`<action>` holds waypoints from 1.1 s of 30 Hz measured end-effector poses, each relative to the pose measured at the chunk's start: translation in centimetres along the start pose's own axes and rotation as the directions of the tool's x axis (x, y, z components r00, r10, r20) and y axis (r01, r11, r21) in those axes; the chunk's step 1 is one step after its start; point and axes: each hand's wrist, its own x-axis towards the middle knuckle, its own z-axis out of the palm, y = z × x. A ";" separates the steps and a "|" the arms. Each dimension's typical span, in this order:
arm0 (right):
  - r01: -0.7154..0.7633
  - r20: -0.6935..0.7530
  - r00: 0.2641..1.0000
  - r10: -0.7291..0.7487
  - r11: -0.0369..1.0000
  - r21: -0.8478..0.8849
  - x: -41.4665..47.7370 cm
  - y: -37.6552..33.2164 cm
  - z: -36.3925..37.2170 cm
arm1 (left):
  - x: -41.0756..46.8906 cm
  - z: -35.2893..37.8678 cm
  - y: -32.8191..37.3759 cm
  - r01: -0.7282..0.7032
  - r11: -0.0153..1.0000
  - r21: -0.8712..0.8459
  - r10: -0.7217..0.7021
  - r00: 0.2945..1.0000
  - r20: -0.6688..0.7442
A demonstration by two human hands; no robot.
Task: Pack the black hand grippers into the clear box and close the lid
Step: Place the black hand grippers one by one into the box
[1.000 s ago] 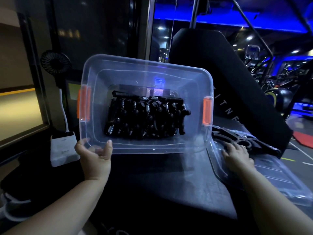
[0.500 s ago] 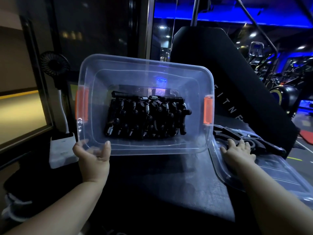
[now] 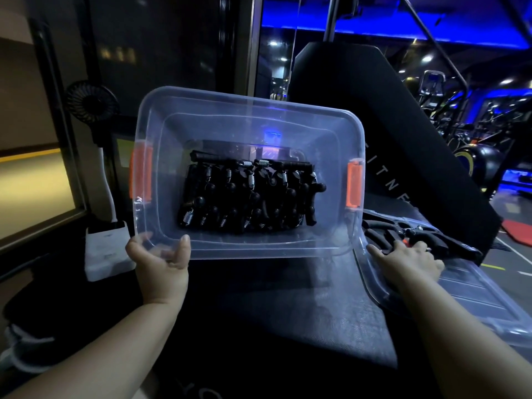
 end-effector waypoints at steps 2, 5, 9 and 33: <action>-0.016 0.007 1.000 0.016 1.000 -0.009 -0.3 0.1 -0.2 | 0.0 0.0 0.1 0.001 1.000 -0.001 -0.001 1.000 0.001; -0.028 0.025 0.999 0.028 1.000 -0.004 -0.6 0.4 -0.4 | -0.1 0.0 0.2 0.012 1.000 -0.002 -0.012 1.000 0.001; -0.031 0.026 0.999 0.030 0.999 0.036 -1.0 0.8 -0.6 | -0.1 0.0 0.3 0.031 1.000 -0.001 -0.031 1.000 -0.005; 0.031 -0.157 0.988 -0.014 0.994 0.109 -6.2 0.7 -0.8 | -0.1 0.0 0.5 0.045 0.999 0.010 -0.045 0.999 -0.006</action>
